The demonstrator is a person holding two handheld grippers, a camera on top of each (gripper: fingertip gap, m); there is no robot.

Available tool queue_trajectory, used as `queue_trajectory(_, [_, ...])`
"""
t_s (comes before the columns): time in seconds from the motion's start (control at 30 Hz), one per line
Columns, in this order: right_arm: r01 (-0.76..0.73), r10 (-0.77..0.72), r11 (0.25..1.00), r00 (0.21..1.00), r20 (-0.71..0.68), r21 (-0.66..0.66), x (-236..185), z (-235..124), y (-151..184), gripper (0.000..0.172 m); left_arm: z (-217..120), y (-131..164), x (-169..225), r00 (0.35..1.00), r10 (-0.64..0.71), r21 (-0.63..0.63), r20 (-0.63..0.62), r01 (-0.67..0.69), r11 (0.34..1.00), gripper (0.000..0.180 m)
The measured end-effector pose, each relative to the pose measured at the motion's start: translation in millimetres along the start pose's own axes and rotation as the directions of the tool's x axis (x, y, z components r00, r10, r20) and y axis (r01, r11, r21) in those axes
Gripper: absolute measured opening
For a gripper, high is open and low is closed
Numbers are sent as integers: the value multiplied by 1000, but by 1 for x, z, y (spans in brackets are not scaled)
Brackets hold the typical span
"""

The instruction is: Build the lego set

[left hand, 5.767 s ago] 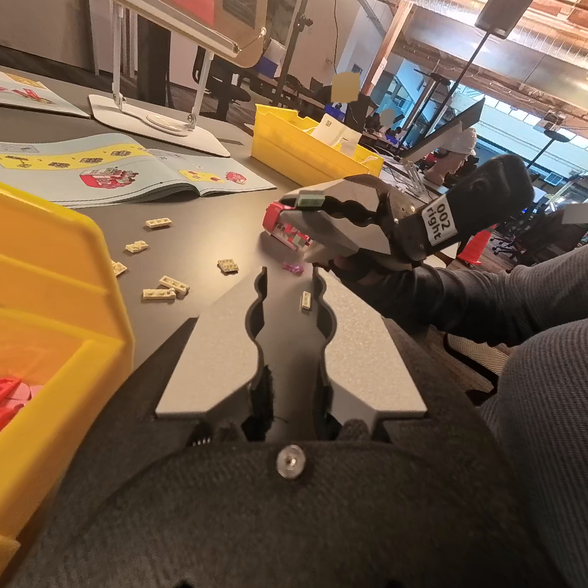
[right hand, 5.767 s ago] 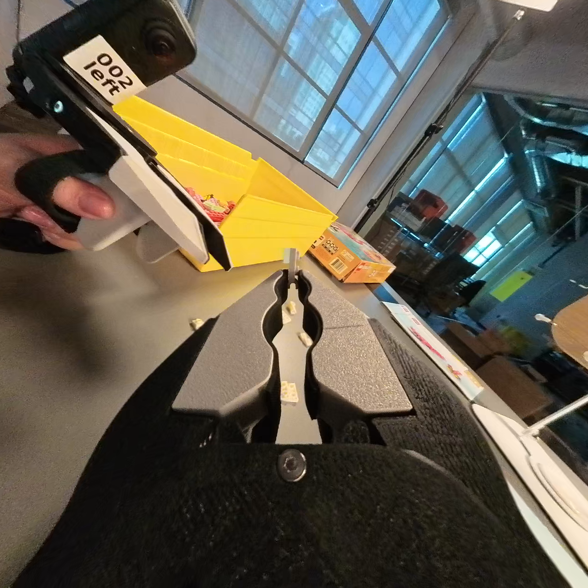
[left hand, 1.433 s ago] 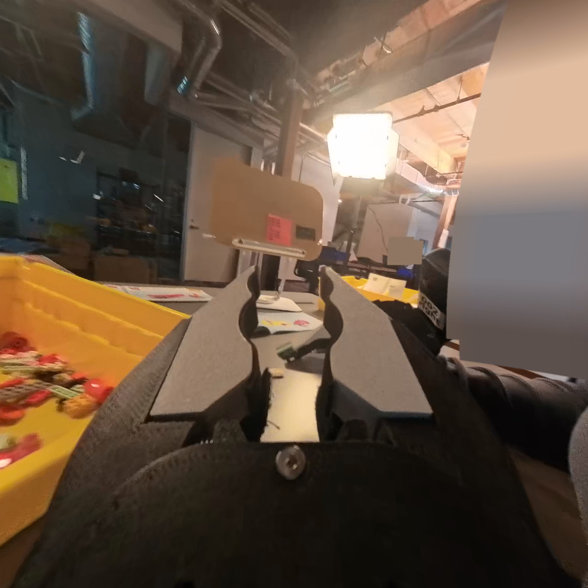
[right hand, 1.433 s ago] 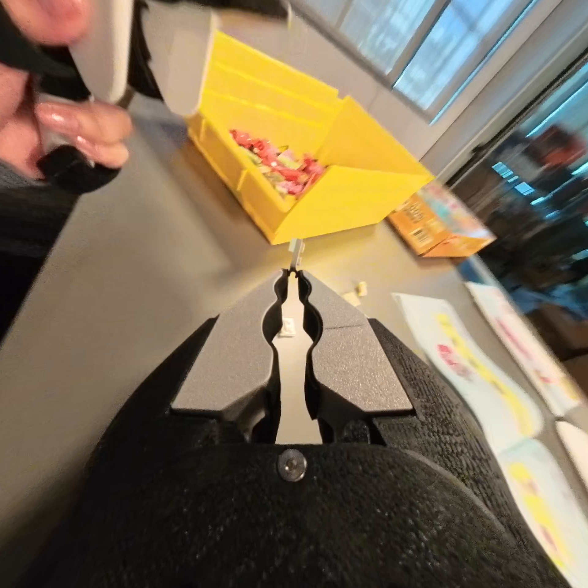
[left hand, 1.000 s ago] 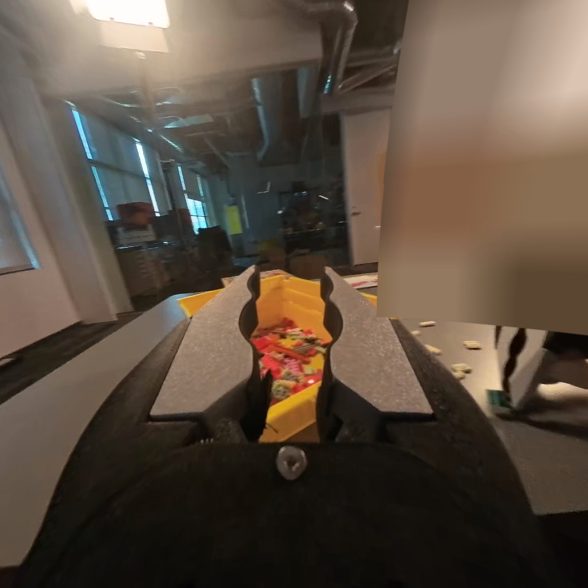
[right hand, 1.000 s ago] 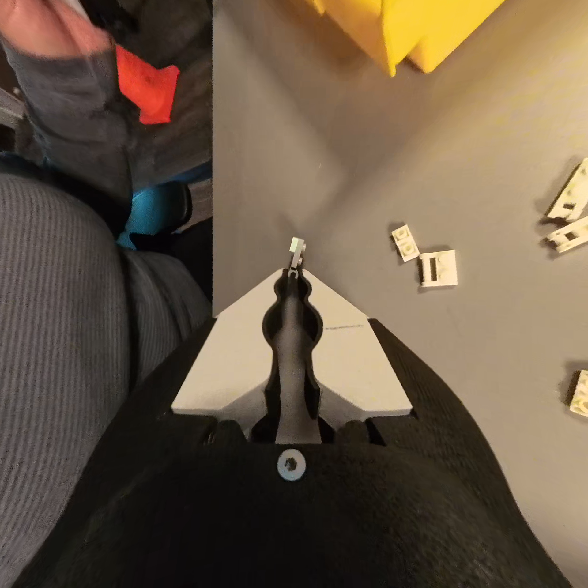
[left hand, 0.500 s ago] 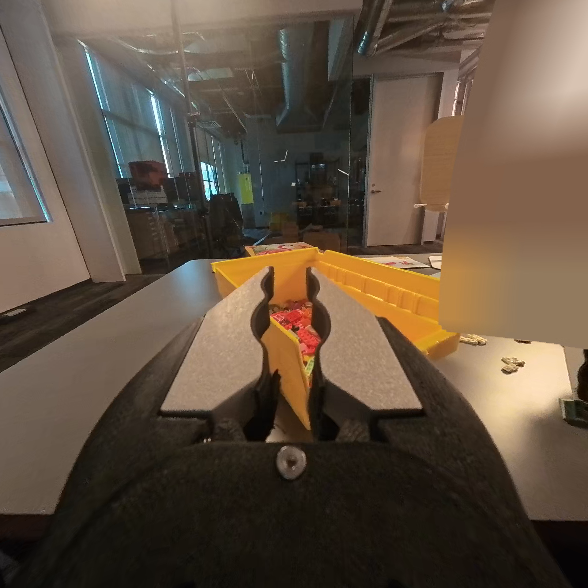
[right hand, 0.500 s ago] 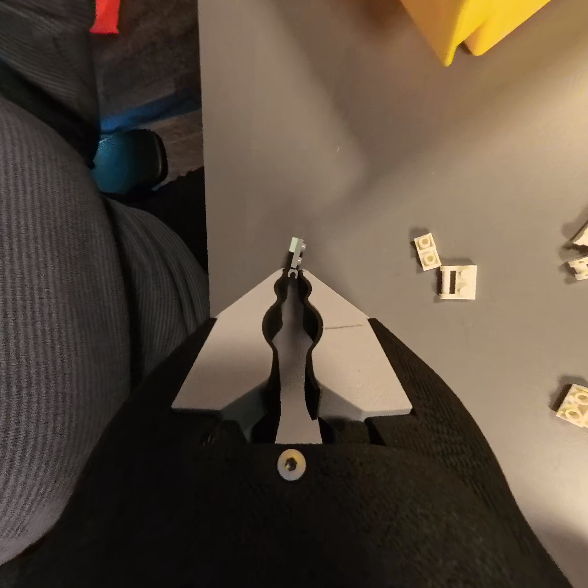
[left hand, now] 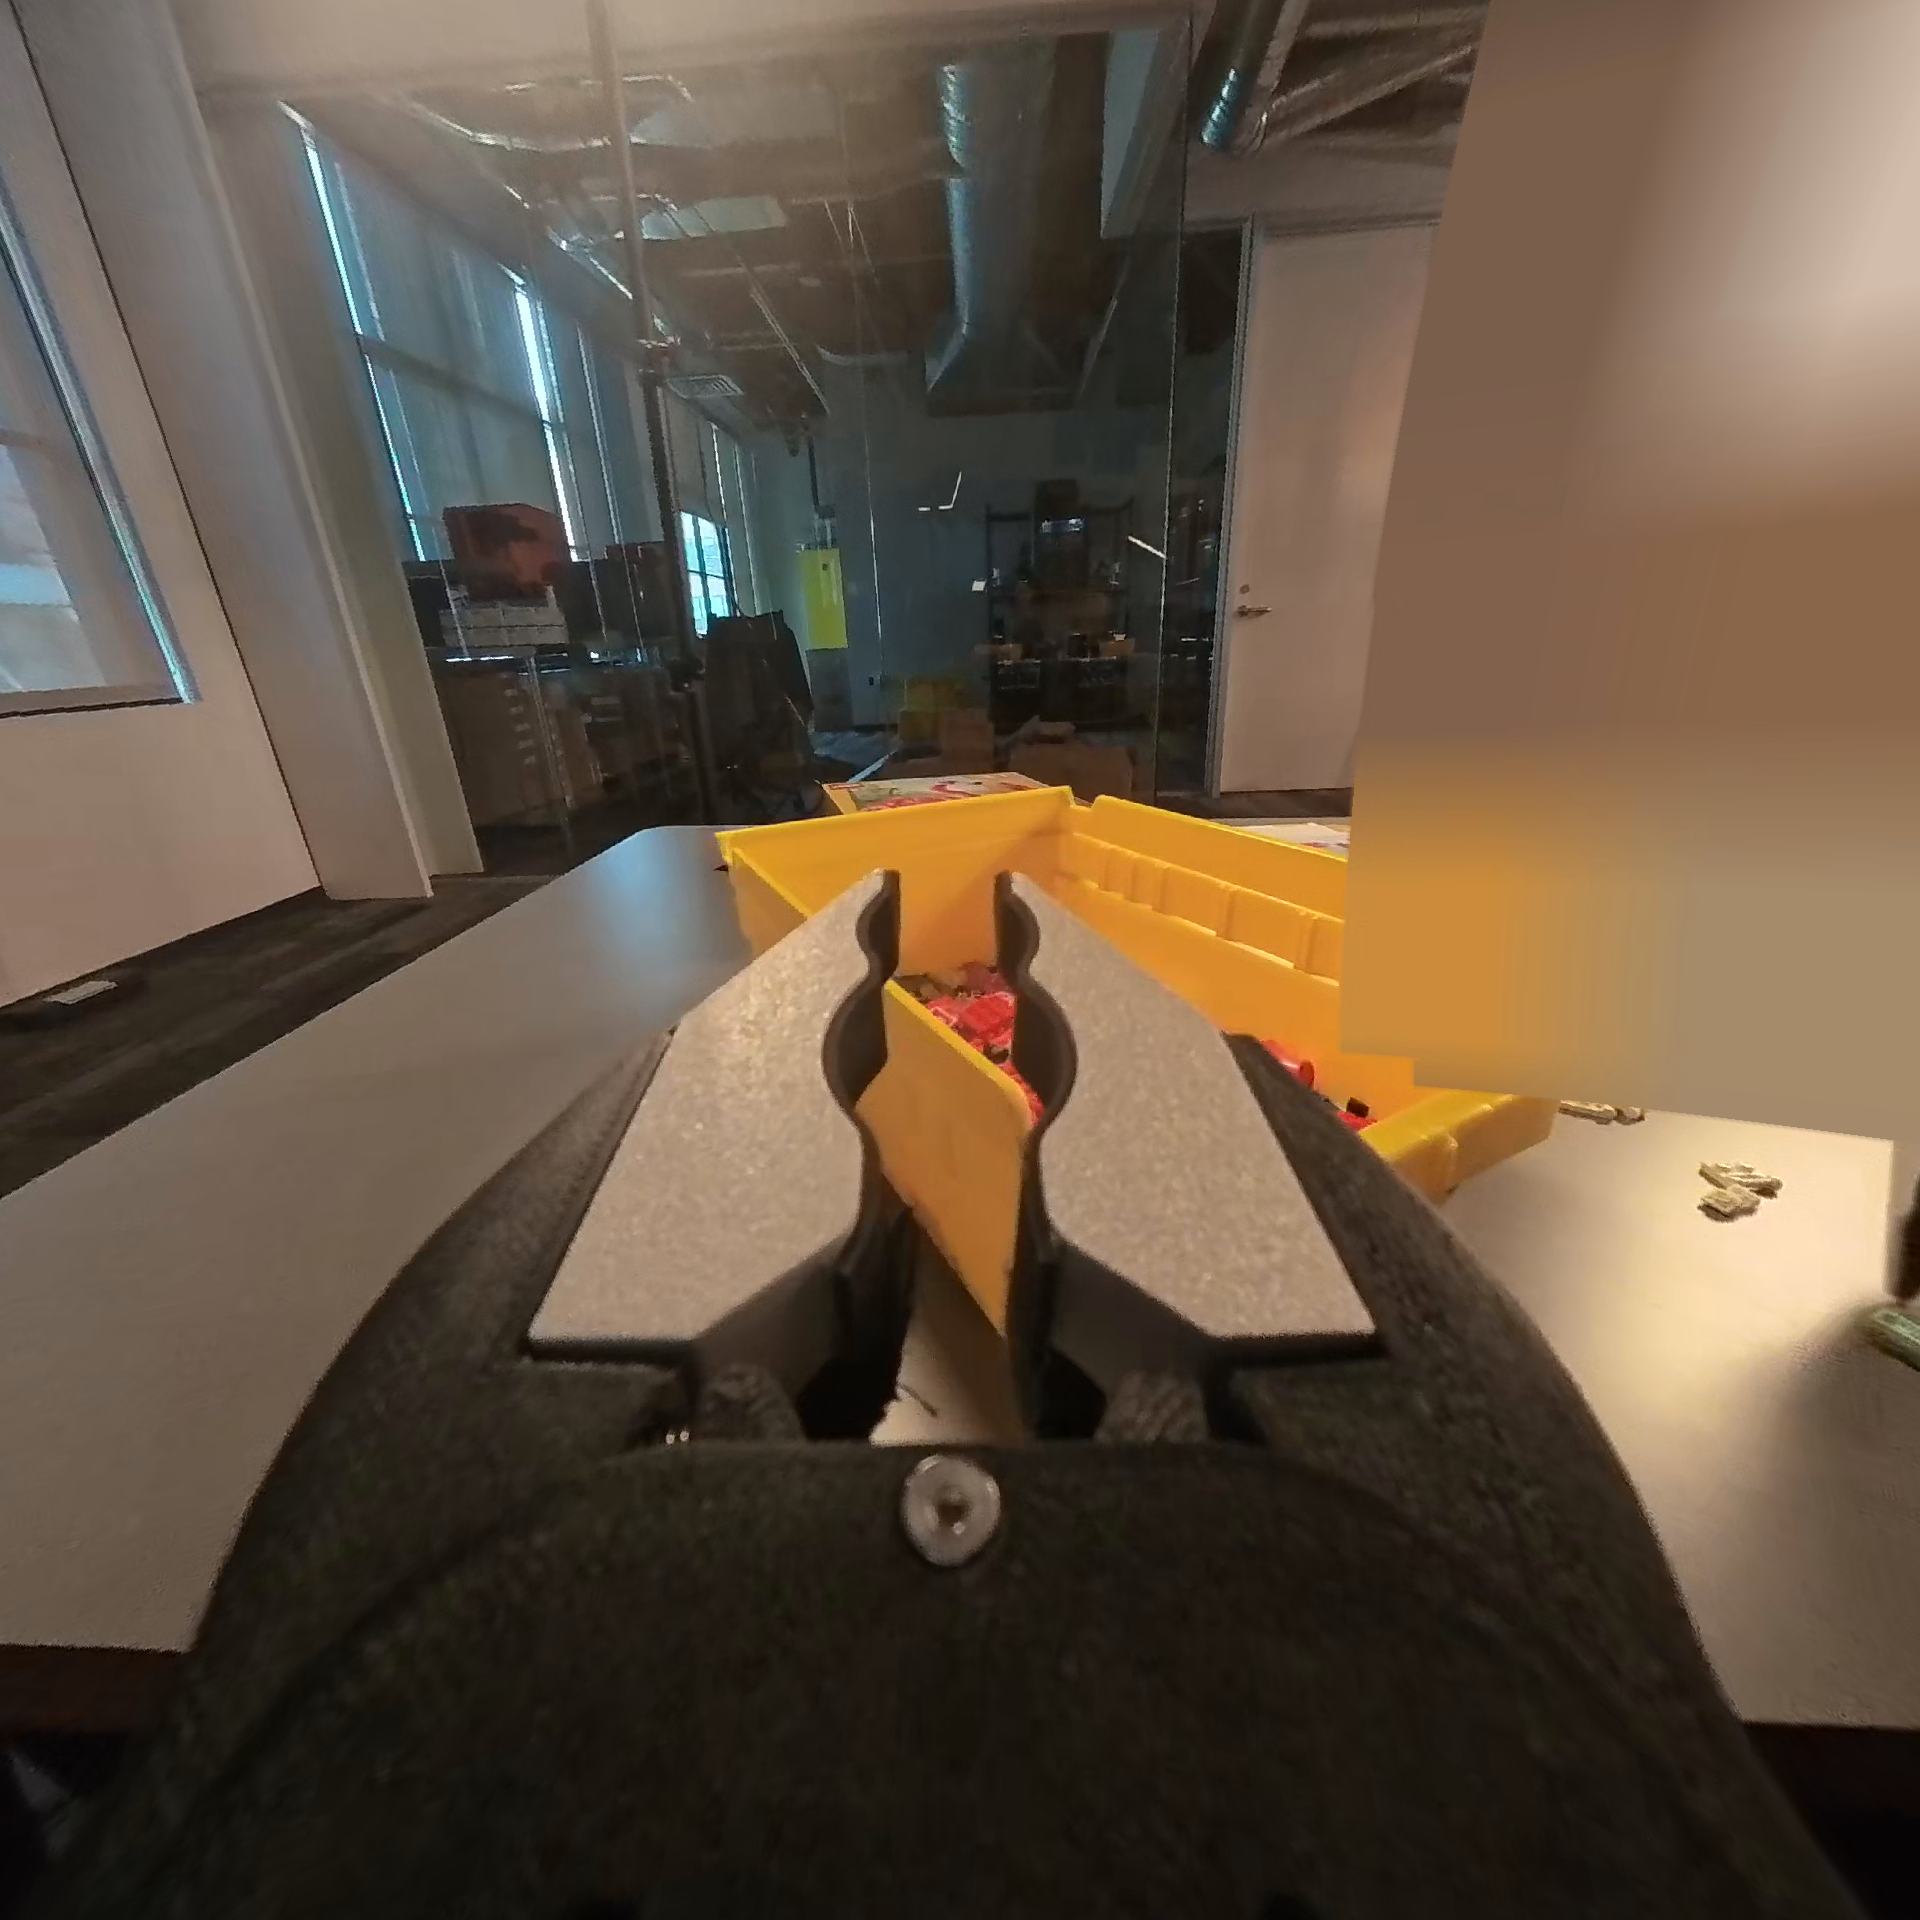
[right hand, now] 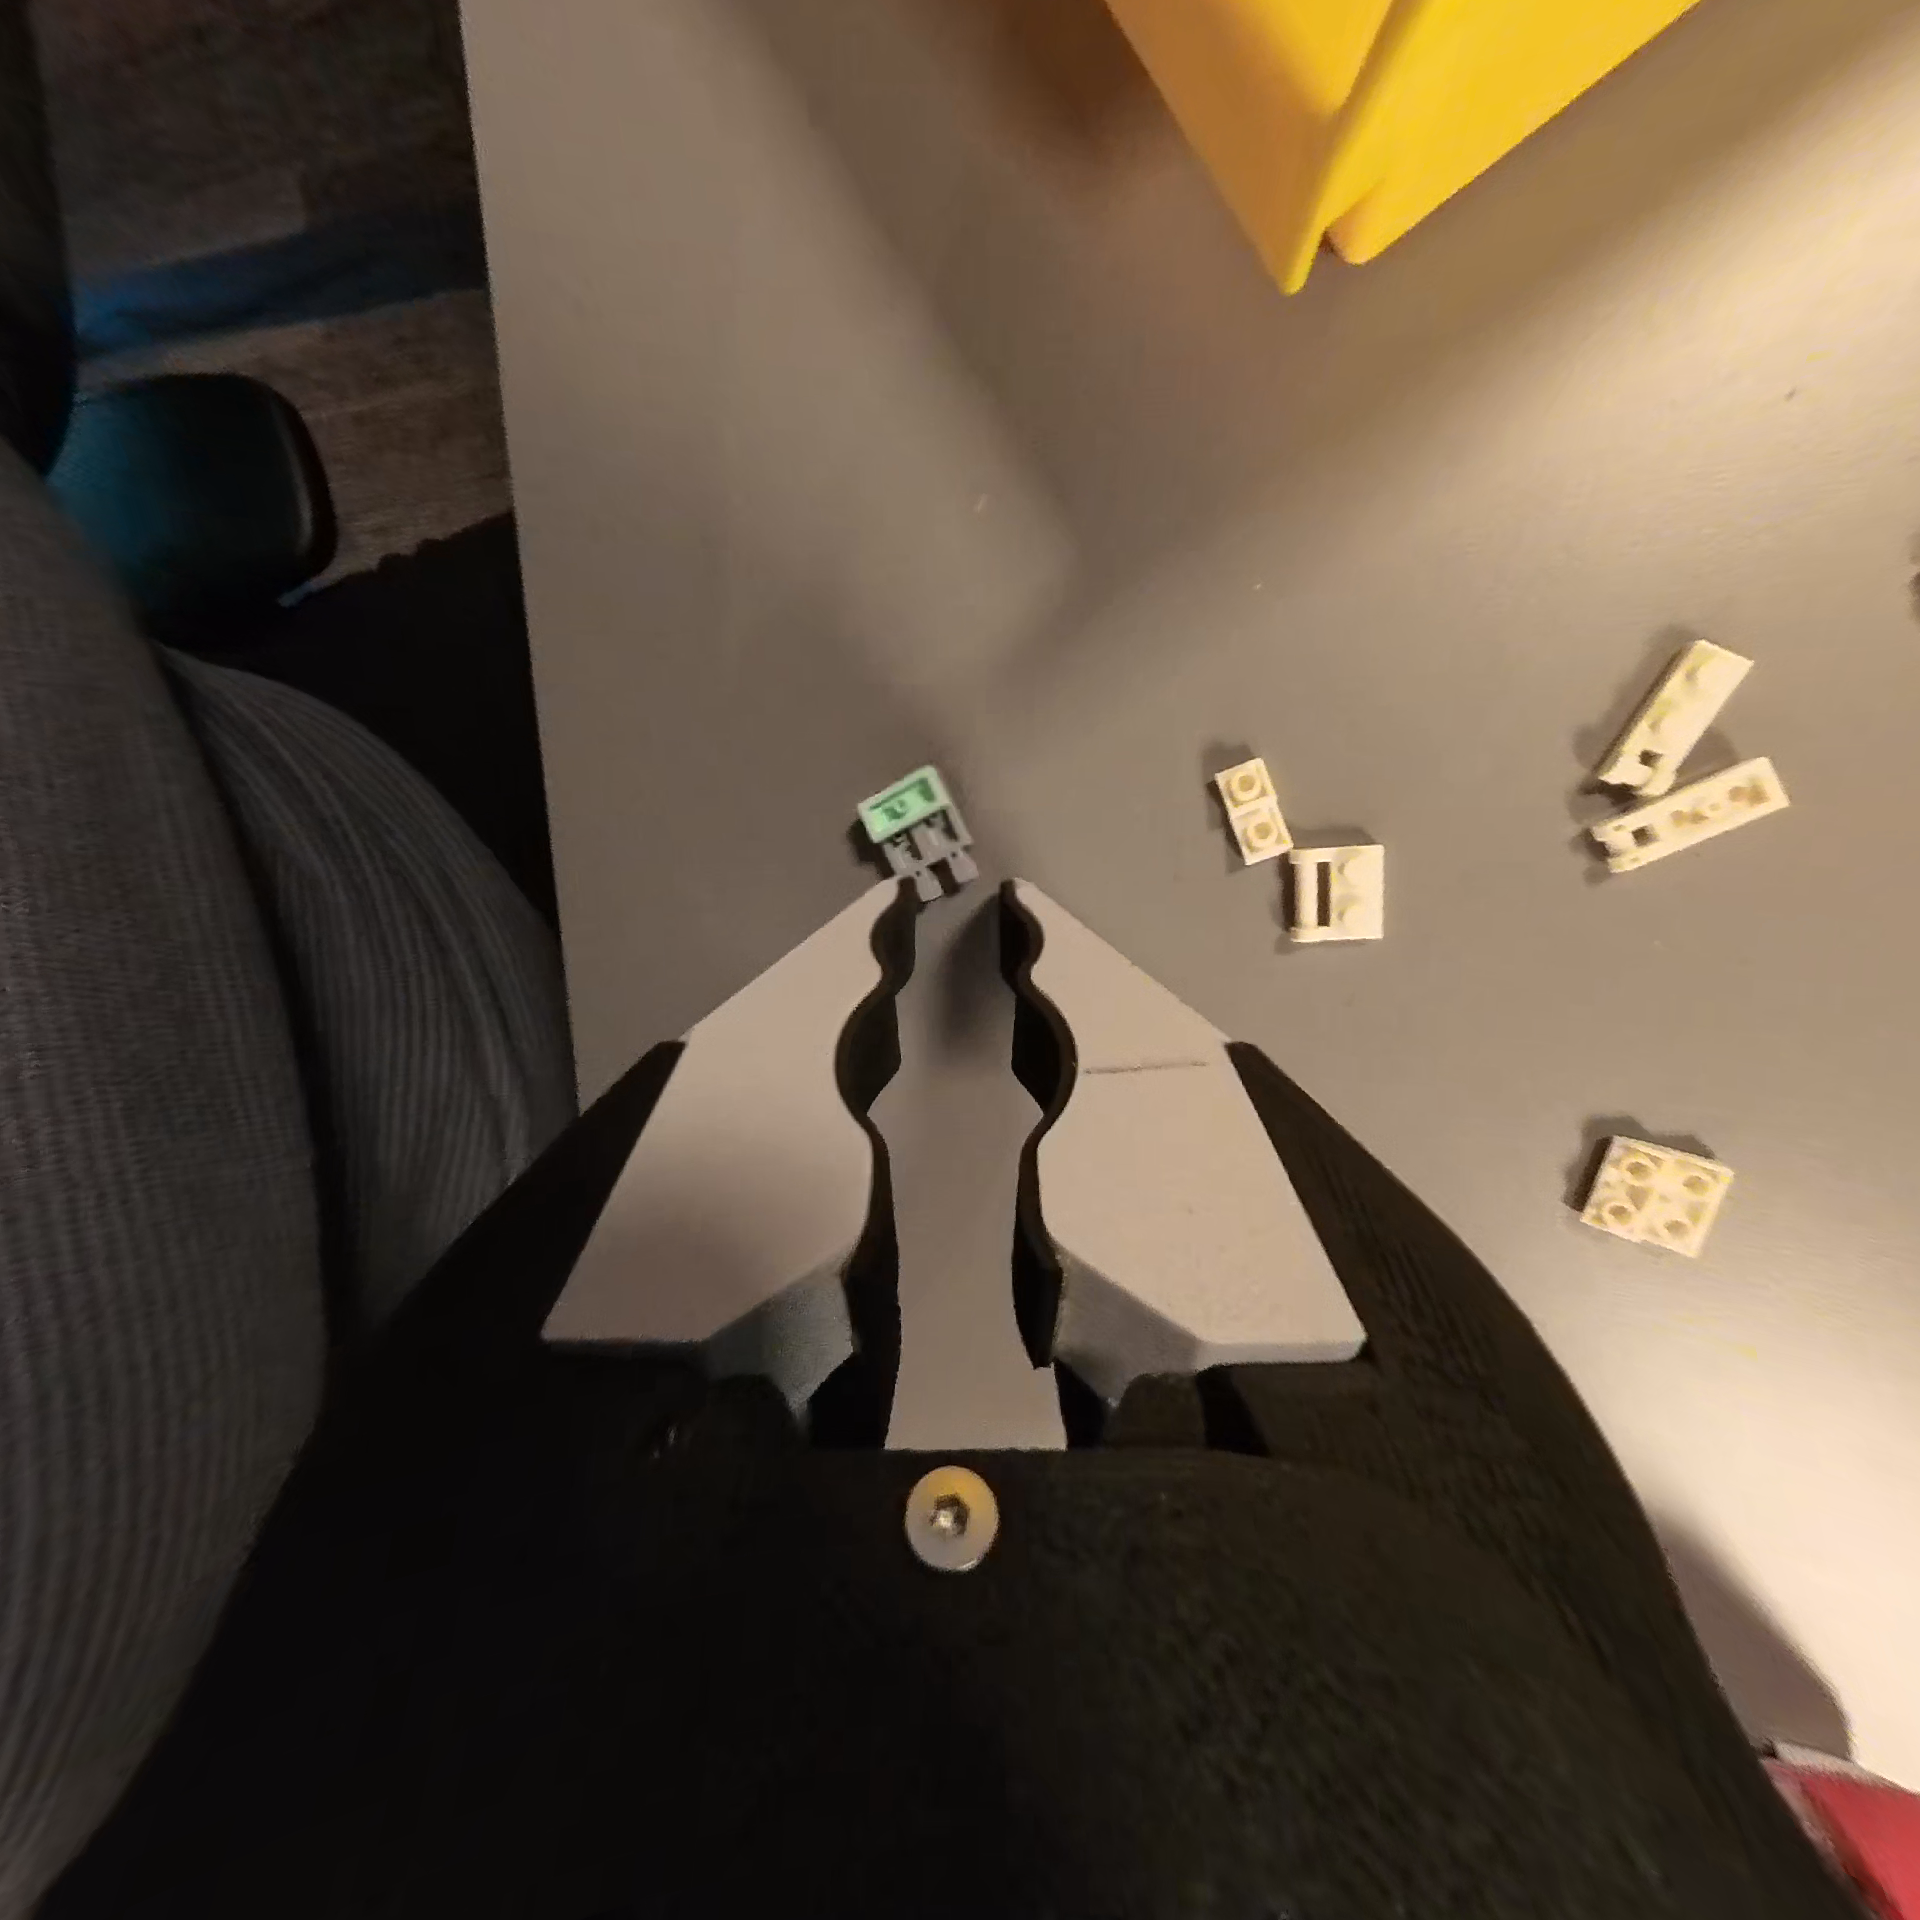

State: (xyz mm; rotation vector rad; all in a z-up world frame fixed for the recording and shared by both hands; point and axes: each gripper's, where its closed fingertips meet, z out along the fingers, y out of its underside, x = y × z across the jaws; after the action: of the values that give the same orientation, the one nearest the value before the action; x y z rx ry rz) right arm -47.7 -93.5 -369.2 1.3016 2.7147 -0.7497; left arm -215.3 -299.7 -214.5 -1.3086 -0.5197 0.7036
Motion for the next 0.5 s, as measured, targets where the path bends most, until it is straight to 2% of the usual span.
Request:
queue_trajectory(0.13, [35, -29, 996, 997, -75, 79, 9, -6, -11, 16, 3, 1, 1, 1000, -19, 3, -11, 19, 1000, 17])
queue_trajectory(0.2, [80, -55, 980, 988, -142, 183, 17, -15, -25, 17, 5, 2, 2, 1000, -18, 1, -16, 18, 1000, 17])
queue_trajectory(0.27, [151, -60, 930, 962, -268, 336, 34, -31, -44, 18, 7, 2, 4, 1000, -18, 0, -24, 18, 1000, 17])
queue_trajectory(0.33, [187, 52, 824, 915, -400, 535, 57, -55, -63, 29, 9, 1, 5, 999, -15, 0, -29, 15, 1000, 17])
queue_trajectory(0.4, [216, 188, 662, 880, -437, 718, 67, -84, -75, 29, 11, -1, 5, 999, -11, 5, -30, 11, 1000, 18])
queue_trajectory(0.47, [296, 272, 493, 841, -468, 818, 70, -111, -80, 27, 13, -2, 4, 1000, -13, 10, -28, 13, 1000, 18])
queue_trajectory(0.5, [350, 300, 433, 813, -499, 831, 70, -121, -80, 25, 15, -3, 4, 999, -16, 10, -28, 17, 1000, 18])
